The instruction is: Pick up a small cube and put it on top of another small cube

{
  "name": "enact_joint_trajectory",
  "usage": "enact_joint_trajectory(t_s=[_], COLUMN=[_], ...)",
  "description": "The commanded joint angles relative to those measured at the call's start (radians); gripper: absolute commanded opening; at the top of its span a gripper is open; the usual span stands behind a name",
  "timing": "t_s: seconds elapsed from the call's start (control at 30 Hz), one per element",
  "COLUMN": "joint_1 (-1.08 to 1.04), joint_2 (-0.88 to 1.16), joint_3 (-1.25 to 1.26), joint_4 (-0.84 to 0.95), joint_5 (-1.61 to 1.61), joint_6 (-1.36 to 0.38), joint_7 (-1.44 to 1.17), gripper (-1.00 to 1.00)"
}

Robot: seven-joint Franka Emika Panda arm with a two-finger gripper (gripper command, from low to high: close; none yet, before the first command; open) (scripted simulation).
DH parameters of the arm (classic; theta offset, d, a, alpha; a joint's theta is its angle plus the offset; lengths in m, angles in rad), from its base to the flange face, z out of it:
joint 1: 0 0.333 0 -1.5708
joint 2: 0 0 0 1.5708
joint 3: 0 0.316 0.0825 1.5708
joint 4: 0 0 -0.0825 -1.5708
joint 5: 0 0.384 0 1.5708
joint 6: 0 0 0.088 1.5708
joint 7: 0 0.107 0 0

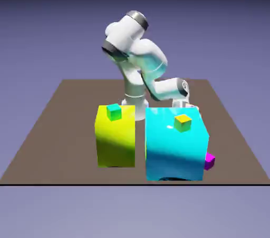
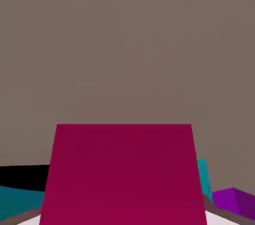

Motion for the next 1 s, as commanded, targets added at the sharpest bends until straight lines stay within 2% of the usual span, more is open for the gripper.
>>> enact_joint_trajectory(t_s=[0.0, 0.43, 0.97], joint_1=[-0.014, 0.306, 0.592], joint_2=[-0.007, -0.091, 0.020], joint_3=[0.036, -0.007, -0.279], joint_4=[-0.015, 0.398, 0.977], joint_5=[0.025, 0.569, 0.888], joint_6=[-0.004, 0.066, -0.141], joint_7=[0.000, -0.081, 0.014], gripper=[-1.00, -1.00, -1.00])
